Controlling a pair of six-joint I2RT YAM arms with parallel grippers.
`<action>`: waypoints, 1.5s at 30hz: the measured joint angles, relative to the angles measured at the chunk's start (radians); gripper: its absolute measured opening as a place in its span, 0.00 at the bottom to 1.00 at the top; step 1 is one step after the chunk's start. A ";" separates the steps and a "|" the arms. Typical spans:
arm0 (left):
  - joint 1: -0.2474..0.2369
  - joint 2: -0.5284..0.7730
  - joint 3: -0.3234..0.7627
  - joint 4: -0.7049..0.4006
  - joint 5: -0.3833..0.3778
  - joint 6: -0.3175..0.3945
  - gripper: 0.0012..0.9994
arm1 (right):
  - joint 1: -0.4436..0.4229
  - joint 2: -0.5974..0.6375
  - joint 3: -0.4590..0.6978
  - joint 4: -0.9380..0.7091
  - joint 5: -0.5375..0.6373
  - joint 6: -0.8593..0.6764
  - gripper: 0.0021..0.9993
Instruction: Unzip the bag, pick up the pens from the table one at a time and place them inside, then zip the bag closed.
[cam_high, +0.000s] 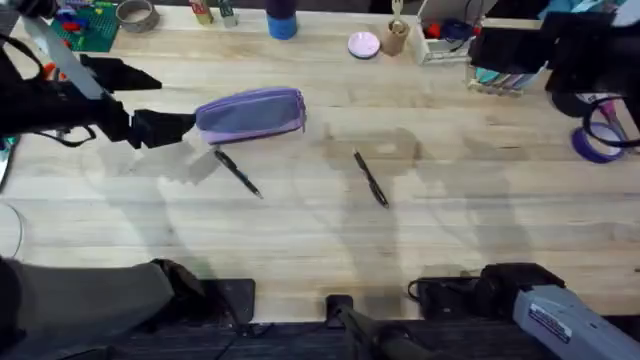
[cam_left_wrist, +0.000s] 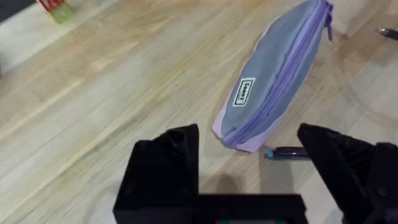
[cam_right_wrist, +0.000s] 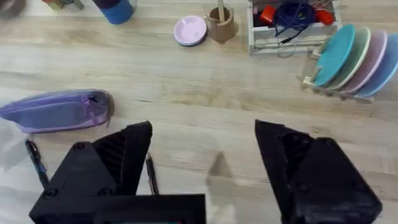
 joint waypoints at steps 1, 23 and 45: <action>-0.001 0.017 0.000 0.003 0.004 0.002 0.99 | 0.000 0.000 0.000 0.000 0.000 0.000 1.00; -0.143 0.182 0.001 0.113 0.021 0.015 0.99 | 0.000 0.000 0.000 0.000 0.000 -0.001 1.00; -0.152 0.183 0.002 0.111 0.024 0.019 0.05 | 0.000 0.000 0.000 0.021 0.000 -0.001 1.00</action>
